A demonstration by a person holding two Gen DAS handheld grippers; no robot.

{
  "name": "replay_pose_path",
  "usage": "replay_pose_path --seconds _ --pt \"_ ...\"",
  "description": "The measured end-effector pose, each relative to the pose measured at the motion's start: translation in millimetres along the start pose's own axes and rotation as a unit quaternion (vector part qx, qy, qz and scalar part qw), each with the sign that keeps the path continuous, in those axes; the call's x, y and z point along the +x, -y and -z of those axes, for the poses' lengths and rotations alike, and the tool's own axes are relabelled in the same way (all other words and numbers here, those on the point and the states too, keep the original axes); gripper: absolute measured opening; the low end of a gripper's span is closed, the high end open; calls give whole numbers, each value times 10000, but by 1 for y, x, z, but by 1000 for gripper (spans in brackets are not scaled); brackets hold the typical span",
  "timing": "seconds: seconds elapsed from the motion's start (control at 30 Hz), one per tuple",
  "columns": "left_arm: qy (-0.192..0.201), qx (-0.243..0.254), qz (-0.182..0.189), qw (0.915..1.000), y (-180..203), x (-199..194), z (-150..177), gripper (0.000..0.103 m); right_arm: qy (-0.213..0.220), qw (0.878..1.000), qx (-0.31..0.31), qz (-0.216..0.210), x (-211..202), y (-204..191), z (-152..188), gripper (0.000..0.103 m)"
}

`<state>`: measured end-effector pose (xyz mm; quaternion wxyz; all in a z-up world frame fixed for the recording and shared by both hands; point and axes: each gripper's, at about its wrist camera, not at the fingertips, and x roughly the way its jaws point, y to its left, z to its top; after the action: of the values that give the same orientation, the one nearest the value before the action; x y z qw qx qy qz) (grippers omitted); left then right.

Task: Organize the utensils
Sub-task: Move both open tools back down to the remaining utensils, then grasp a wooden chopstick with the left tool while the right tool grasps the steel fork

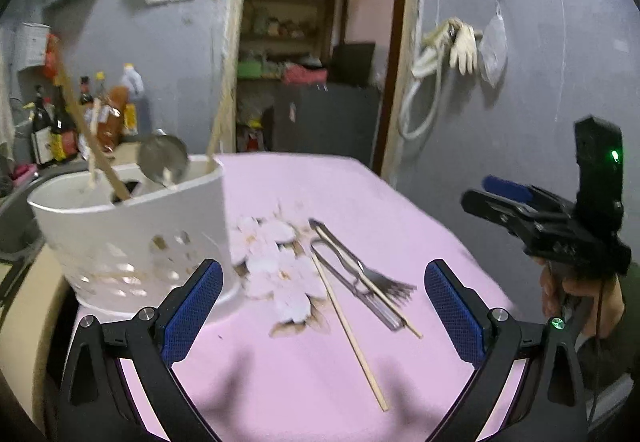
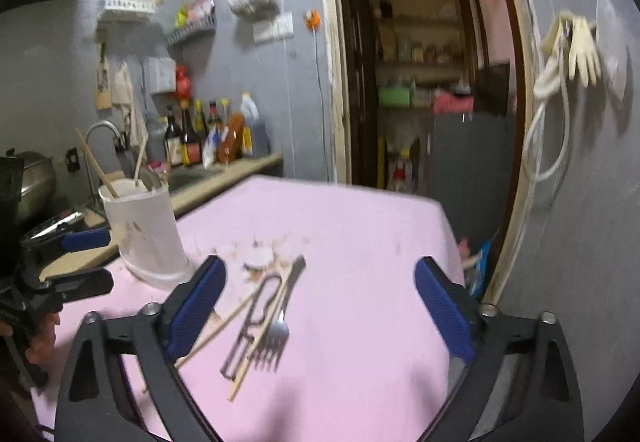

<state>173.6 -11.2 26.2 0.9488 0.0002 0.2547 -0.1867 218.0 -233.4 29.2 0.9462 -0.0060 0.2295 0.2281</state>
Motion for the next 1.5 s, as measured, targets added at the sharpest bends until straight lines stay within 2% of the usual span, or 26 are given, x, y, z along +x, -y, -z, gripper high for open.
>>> replay_pose_path --seconds 0.07,0.27,0.37,0.43,0.6,0.73,0.77,0.9,1.1,1.3,1.5 --pt "-184 51 28 9998 3 8 2 98 -282 9995 103 -47 8 6 5 83" --pt "-653 111 65 9978 5 28 3 93 -1057 9941 188 -179 34 13 18 62" --pt "-967 117 64 9952 5 39 7 85 -1327 9905 248 -260 44 15 23 59" --pt "-1171 129 57 9930 6 47 9 78 -1482 9881 263 -303 50 14 25 57" --pt "-1697 101 122 9854 5 70 14 52 -1674 9850 208 -367 58 12 26 46" --pt "-2089 -182 166 9776 -2 90 16 29 -1730 9840 135 -393 62 10 24 40" --pt "-2159 -276 175 9759 -4 95 16 28 -1741 9838 126 -401 63 9 24 39" --pt "-2269 -504 182 9724 -11 109 13 18 -1822 9823 162 -404 70 8 23 39" --pt "-2408 -502 9 9693 -6 116 5 5 -1975 9792 177 -427 80 5 22 33" --pt "-2406 -767 -140 9675 -13 120 1 4 -2134 9754 216 -502 99 1 18 22" --pt "-2319 -1045 -244 9668 -28 108 1 2 -2331 9706 44 -592 116 -11 15 18"
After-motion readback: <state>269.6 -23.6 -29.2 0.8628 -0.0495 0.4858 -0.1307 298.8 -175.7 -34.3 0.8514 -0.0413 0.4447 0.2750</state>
